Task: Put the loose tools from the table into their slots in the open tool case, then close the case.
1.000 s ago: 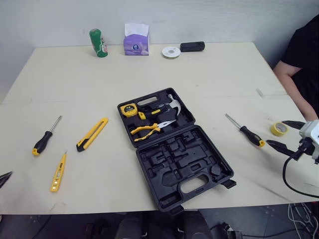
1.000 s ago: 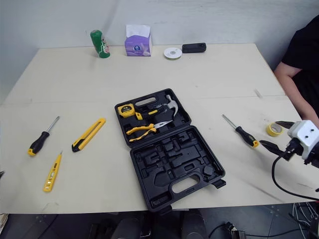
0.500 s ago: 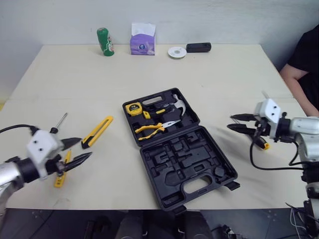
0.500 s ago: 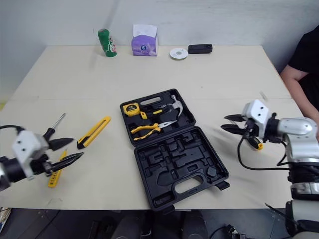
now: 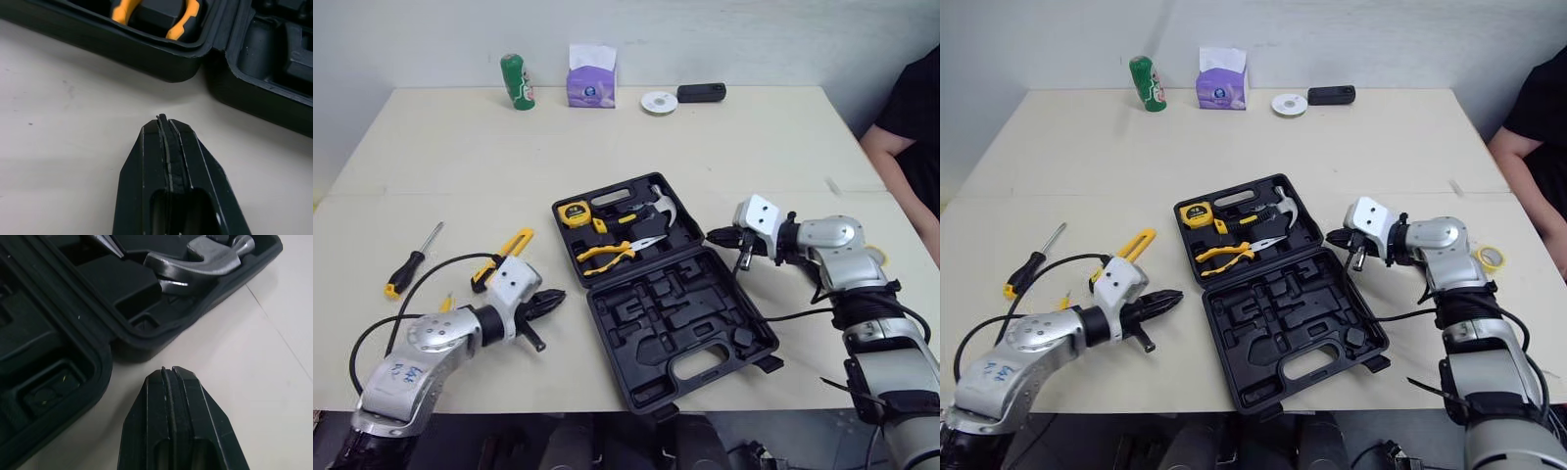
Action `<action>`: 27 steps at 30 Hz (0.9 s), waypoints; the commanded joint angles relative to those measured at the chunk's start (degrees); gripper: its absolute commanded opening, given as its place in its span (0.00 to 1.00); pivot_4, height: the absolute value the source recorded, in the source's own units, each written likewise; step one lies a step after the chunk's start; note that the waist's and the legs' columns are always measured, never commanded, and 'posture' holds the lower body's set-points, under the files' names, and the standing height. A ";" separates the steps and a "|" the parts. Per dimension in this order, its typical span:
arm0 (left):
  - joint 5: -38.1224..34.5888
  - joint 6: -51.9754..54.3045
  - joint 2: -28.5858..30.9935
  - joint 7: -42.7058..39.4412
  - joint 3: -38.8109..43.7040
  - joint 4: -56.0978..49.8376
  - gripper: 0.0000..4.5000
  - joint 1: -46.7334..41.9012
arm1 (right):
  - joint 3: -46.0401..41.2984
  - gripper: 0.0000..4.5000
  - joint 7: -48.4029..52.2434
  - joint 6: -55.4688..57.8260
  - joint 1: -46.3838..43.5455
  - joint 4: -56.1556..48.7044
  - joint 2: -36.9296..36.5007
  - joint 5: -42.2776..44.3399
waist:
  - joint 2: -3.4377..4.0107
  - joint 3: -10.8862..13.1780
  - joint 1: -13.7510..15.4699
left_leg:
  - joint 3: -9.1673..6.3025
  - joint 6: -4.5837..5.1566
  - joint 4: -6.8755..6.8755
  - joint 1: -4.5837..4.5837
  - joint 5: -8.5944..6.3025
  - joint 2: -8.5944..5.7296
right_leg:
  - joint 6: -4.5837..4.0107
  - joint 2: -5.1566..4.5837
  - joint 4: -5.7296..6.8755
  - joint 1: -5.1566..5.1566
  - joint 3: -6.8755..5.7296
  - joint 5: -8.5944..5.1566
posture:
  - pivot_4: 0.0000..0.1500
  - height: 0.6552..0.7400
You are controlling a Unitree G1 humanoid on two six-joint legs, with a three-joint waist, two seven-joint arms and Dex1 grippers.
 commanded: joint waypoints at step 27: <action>9.08 -4.25 -7.00 -2.24 -9.21 9.02 0.01 -8.83 | 0.88 0.00 5.18 0.54 4.08 -4.67 1.16 0.35 | 0.03 -0.02 1.42 | 0.08 -0.09 0.16 0.17 -0.02 0.14 | -0.09 -0.04 -0.05 0.03 0.24 0.05 | 1.00 1.00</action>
